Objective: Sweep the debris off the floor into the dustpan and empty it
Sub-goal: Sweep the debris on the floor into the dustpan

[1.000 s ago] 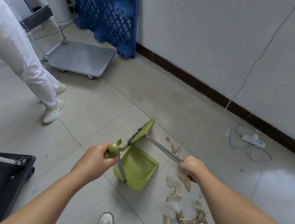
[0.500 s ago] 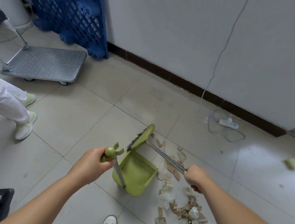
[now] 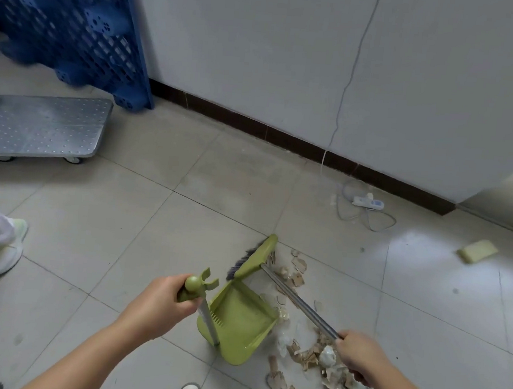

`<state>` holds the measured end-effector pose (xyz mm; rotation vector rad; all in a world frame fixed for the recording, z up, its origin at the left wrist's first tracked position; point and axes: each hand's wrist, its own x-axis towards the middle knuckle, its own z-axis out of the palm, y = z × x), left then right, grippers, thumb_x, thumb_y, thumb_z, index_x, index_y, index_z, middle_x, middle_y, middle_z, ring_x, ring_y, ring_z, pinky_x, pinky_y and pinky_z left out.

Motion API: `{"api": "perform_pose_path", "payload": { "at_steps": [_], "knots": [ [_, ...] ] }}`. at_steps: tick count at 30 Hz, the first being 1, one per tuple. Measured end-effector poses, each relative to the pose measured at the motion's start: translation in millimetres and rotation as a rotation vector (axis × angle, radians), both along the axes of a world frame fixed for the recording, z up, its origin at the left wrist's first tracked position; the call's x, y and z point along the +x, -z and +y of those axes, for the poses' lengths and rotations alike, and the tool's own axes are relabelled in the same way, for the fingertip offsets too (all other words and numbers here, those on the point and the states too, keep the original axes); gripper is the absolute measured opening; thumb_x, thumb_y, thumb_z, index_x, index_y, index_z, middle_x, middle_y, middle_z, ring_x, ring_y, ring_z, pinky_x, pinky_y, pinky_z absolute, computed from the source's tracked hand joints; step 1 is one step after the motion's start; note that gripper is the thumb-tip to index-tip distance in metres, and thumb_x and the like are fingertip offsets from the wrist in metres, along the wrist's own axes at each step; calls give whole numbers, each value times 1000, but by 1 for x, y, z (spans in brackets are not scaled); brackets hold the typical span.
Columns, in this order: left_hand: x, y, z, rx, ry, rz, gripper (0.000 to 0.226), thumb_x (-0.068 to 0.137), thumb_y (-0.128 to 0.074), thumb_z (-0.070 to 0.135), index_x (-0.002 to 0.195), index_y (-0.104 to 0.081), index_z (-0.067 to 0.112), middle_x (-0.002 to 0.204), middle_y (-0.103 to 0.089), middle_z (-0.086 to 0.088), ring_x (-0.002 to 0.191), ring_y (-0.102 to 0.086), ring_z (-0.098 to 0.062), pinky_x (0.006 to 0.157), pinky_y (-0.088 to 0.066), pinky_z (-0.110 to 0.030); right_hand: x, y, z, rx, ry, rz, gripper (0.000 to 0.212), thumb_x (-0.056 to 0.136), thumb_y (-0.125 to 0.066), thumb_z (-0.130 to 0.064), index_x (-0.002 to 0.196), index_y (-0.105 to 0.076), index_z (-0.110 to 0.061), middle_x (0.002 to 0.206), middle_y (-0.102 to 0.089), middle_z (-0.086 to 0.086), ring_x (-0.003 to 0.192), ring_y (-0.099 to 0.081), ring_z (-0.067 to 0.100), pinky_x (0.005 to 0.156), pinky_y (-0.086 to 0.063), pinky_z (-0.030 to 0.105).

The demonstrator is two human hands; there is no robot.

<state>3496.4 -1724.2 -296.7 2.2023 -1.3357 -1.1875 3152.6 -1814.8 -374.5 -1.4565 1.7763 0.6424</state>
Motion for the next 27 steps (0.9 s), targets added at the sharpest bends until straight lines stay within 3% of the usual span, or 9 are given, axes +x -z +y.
{"api": "perform_pose_path", "payload": {
  "at_steps": [4,10,15,17,19,21,23,25,27],
  "knots": [
    [0,-2,-3,-10,68,-10,9,87,-61,26,80,-63,21,59,-48,8,50,-37,-8,48,-32,-22,-11,-3,16,8,102,-11,29,90,-36,-17,99,-63,-15,68,-54,3,52,-51,19,41,-36,20],
    [-4,-7,-9,10,165,-18,9,87,-59,27,87,-65,21,60,-47,8,43,-36,-7,41,-31,-20,-29,-17,38,24,132,30,30,87,-33,-18,96,-61,-22,70,-58,5,48,-54,19,39,-40,18],
    [-8,-9,-16,25,241,-18,8,86,-59,28,83,-64,23,64,-52,7,51,-39,-6,50,-32,-20,-50,-19,54,23,139,70,28,91,-34,-25,102,-59,-31,79,-62,1,57,-63,17,40,-44,20],
    [-10,-11,-19,33,277,-12,7,87,-59,27,83,-64,24,65,-53,7,51,-40,-6,49,-33,-19,-55,-23,61,29,106,75,29,92,-35,-26,106,-60,-31,87,-65,-1,73,-67,16,49,-49,21],
    [-12,-16,-22,44,306,-7,8,88,-59,26,85,-65,22,62,-50,8,44,-39,-6,41,-33,-19,-58,-30,66,12,77,66,32,95,-36,-26,114,-60,-35,108,-66,1,91,-64,14,70,-48,20],
    [-13,-19,-27,50,315,18,8,88,-58,25,86,-64,19,60,-48,7,39,-38,-7,36,-31,-19,-62,-33,69,7,82,67,36,96,-35,-27,125,-57,-33,123,-62,2,96,-60,14,84,-45,19],
    [-14,-22,-31,62,326,30,8,87,-58,24,86,-64,18,58,-47,5,38,-37,-8,35,-32,-22,-62,-36,70,18,99,87,34,96,-36,-29,122,-58,-31,119,-61,-1,99,-61,12,86,-44,19],
    [-14,-24,-34,75,352,25,7,86,-58,23,86,-63,18,57,-46,5,37,-37,-8,35,-32,-22,-62,-38,72,13,113,82,24,95,-36,-31,106,-58,-33,104,-60,-6,101,-62,12,79,-43,18],
    [-16,-26,-38,69,376,13,8,87,-58,22,88,-63,16,56,-46,5,36,-37,-8,35,-31,-19,-61,-42,73,-1,131,65,23,96,-37,-32,106,-58,-35,94,-57,-8,89,-62,11,70,-41,17]
  ]
}}
